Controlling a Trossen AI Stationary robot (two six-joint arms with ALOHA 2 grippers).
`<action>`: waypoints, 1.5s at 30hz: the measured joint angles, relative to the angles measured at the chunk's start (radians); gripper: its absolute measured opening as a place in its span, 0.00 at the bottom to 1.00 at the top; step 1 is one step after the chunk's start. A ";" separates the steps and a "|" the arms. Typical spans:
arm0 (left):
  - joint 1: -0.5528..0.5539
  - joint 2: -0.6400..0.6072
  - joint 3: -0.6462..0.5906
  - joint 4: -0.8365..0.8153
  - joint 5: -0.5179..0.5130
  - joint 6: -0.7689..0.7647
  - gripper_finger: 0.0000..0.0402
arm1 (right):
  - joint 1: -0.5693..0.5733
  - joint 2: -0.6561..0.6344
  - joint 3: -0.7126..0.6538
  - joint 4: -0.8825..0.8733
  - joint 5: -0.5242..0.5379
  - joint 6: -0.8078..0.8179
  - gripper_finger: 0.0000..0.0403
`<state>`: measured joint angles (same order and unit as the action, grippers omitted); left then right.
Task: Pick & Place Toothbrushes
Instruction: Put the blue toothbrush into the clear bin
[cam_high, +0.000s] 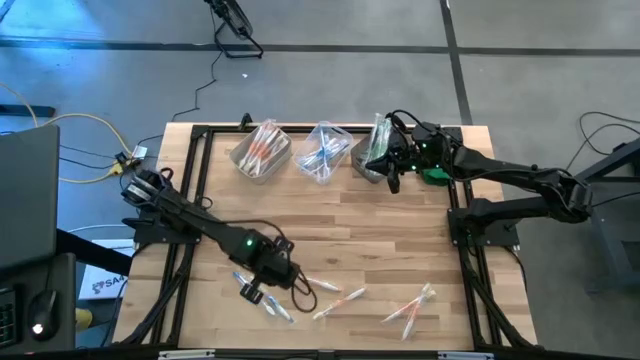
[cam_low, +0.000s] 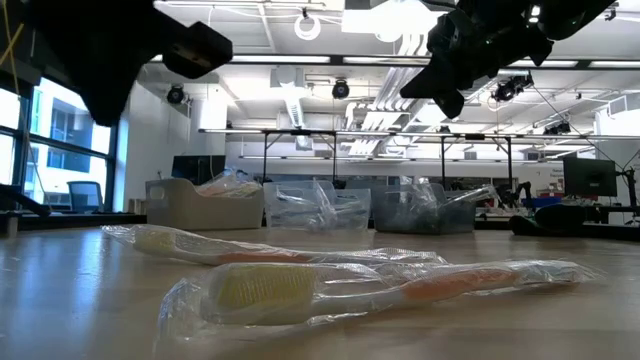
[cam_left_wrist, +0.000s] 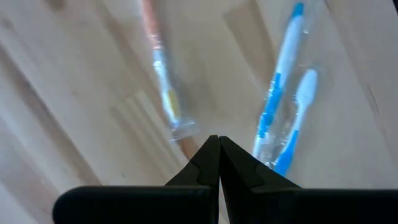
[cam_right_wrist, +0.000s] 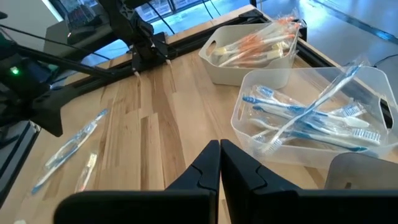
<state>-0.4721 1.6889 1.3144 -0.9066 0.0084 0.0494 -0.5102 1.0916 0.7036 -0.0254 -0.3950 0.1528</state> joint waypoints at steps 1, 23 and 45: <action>-0.010 0.002 0.000 0.000 0.000 0.000 0.00 | 0.000 0.000 0.000 0.000 0.000 0.000 0.01; -0.072 0.062 -0.001 0.028 -0.003 0.025 0.26 | 0.000 0.000 0.000 -0.046 -0.001 0.000 0.01; -0.106 0.160 -0.001 0.103 0.044 0.014 0.36 | 0.000 0.000 0.000 -0.068 0.003 0.000 0.01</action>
<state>-0.5779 1.8484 1.3132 -0.8036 0.0528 0.0638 -0.5106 1.0916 0.7036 -0.0933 -0.3916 0.1524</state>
